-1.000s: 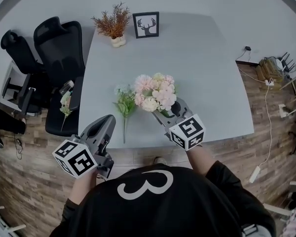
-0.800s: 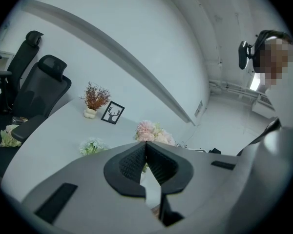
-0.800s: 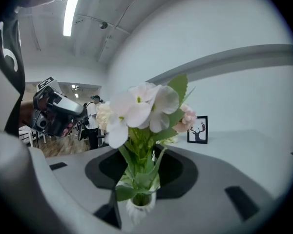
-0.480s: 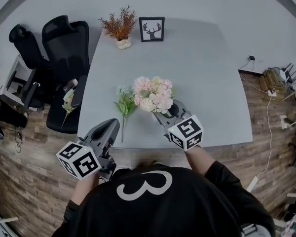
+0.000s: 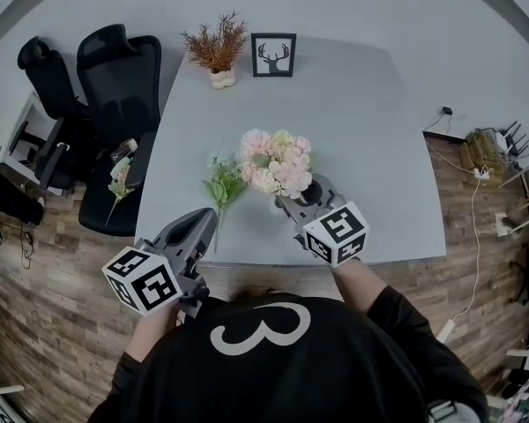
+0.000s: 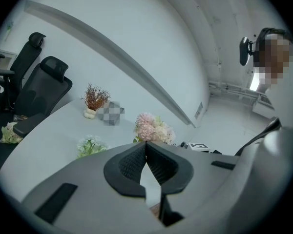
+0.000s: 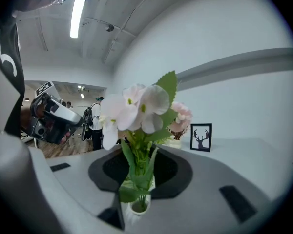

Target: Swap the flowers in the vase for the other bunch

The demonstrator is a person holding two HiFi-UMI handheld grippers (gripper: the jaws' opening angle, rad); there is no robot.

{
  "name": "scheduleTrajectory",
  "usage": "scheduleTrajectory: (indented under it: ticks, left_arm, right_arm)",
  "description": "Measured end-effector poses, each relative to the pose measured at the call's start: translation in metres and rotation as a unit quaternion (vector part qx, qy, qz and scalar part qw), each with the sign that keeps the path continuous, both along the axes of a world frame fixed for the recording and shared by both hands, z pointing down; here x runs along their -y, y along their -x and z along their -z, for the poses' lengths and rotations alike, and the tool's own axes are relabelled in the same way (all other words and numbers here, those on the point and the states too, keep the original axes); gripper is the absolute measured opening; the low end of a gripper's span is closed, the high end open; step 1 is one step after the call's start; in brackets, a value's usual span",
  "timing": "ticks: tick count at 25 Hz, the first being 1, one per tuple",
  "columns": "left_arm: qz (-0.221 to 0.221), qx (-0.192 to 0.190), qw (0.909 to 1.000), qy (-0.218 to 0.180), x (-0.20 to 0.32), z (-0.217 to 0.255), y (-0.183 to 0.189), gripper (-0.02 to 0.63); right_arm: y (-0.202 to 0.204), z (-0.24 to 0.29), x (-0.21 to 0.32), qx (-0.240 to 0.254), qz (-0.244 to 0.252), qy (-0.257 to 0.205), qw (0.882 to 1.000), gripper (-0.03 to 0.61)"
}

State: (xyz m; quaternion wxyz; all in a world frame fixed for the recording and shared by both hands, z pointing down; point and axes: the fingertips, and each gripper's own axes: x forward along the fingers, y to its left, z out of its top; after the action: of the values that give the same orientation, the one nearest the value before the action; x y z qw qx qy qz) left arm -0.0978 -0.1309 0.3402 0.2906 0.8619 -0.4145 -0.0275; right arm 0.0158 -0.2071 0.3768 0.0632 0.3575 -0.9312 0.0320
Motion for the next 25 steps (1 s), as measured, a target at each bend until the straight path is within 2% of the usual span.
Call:
scheduleTrajectory:
  ticks: [6,14,20,25]
  left_arm:
    - [-0.015,0.0,0.9998,-0.015,0.007,0.009,-0.007,0.011]
    - [-0.044,0.001,0.9985,-0.033,0.014,0.017,-0.026,0.011]
    - [-0.084,-0.001,0.9958,-0.038,0.024,0.019,-0.06,0.011]
    - [-0.115,0.001,0.9929,-0.031,0.026,0.013,-0.085,0.011]
  right_arm:
    - [-0.009,0.044,0.0,0.064,-0.007,-0.004,0.998,0.107]
    - [-0.043,0.109,-0.017,0.122,-0.031,-0.055,0.991,0.107]
    - [-0.091,0.124,-0.021,0.128,-0.077,-0.068,0.986,0.107]
    - [-0.127,0.107,-0.023,0.122,-0.118,-0.048,0.984,0.107]
